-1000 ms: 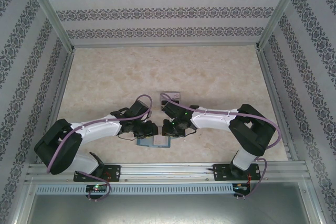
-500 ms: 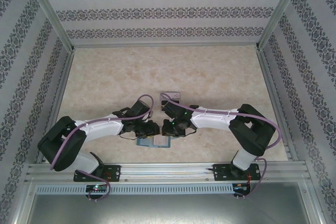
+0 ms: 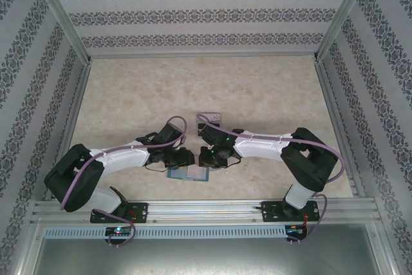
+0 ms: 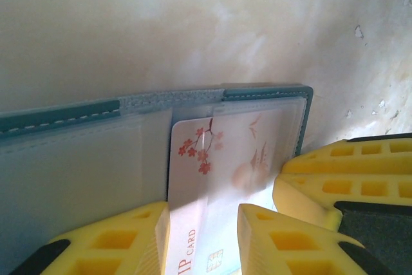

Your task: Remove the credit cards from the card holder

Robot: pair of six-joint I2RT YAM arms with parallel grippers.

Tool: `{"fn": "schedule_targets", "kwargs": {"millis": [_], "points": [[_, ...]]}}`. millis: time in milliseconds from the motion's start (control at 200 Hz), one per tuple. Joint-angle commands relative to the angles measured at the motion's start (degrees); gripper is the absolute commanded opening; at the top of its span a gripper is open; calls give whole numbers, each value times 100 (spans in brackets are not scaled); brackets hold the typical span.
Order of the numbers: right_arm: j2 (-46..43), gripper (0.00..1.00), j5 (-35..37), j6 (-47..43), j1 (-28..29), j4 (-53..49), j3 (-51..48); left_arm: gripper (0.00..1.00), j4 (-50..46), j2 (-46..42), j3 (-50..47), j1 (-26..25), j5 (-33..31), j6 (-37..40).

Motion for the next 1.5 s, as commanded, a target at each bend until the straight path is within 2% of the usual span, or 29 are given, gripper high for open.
{"fn": "schedule_targets", "kwargs": {"millis": [0,500,794,919,1029,1499], "points": [[121,21,114,-94,62,-271,83,35,110,-102,-103,75,-89,34],[139,21,103,-112,71,-301,101,33,173,249,-207,84,-80,59],[148,21,96,-121,70,-306,96,20,218,259,-246,80,-138,29],[147,21,97,-121,70,-315,101,17,165,177,-265,79,-206,59],[156,21,97,-125,72,-319,96,9,57,28,-282,80,-330,84],[155,21,105,-143,70,-359,119,3,-1040,-883,-139,121,-774,348]]}}
